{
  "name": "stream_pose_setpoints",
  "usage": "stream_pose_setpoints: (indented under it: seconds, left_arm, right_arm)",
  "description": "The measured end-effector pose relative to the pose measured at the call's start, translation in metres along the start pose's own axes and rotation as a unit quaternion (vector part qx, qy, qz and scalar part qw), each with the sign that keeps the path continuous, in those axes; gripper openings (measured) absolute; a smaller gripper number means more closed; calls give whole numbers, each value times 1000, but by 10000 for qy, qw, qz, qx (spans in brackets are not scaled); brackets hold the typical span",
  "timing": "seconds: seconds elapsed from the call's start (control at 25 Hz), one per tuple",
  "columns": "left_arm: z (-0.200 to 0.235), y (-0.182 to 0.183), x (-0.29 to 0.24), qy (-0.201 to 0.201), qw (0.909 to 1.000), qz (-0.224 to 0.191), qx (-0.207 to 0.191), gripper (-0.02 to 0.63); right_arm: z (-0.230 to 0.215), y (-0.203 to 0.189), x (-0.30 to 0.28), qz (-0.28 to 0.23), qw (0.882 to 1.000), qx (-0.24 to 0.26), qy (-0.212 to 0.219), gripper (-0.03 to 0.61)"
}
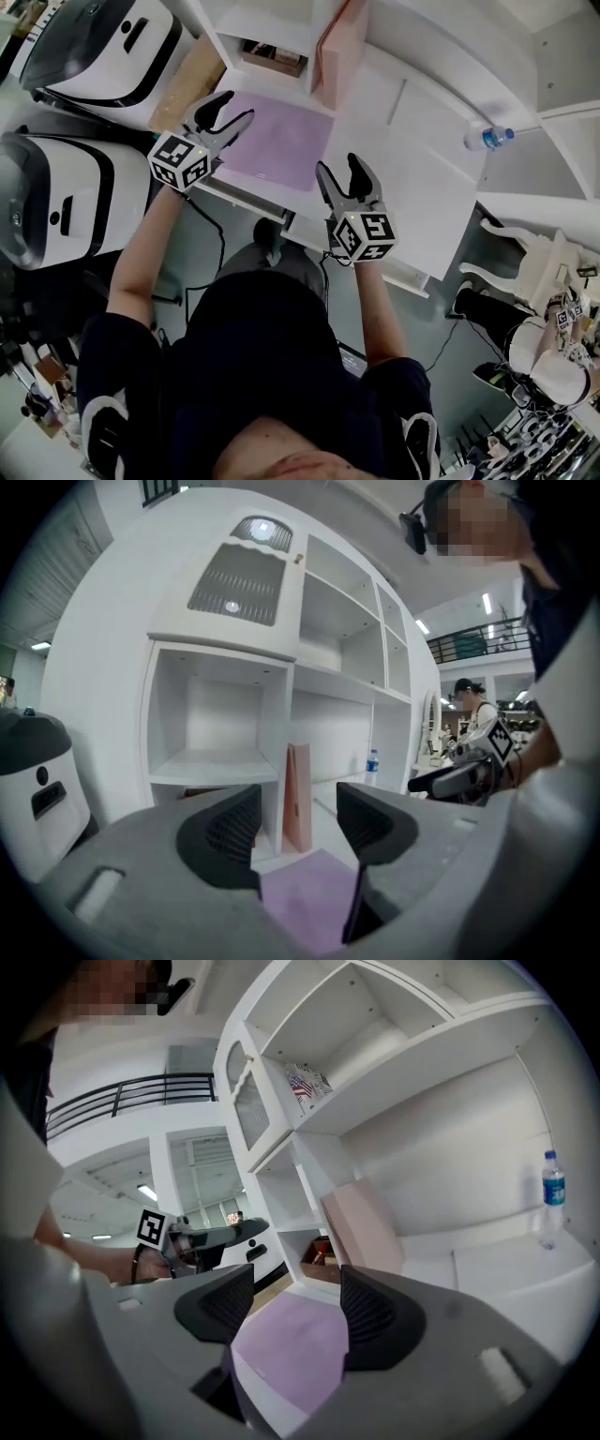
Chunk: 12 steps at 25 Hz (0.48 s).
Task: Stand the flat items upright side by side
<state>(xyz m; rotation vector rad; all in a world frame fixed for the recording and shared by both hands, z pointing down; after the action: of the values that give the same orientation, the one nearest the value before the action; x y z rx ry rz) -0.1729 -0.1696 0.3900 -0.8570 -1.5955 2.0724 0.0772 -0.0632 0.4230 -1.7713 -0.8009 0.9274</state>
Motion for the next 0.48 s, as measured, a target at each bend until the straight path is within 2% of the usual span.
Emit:
stream_pose_setpoints:
  seconds: [0.12, 0.32, 0.48]
  left_arm:
    - [0, -4, -12, -294, 9991, 261, 134, 303]
    - [3, -15, -24, -791, 9935, 818, 40, 363]
    - [7, -22, -33, -1288, 9846, 1184, 58, 364]
  right_arm:
    - [5, -9, 10, -67, 9987, -478, 166, 296]
    - [23, -28, 22, -44, 9944, -983, 390, 304]
    - [38, -35, 32, -114, 9910, -1283, 367, 315]
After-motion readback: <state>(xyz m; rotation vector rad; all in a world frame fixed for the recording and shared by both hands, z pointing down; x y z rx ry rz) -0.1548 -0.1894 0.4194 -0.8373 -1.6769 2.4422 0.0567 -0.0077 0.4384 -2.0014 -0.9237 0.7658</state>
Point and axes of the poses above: the fingertips, and each gripper's own axes: x backward along the fingers, z to its left, y out of its top, the point moved 6 cm from there along x, backward along the fingers, and after that the axes turned 6 degrees about x, right-handed, at the moved point
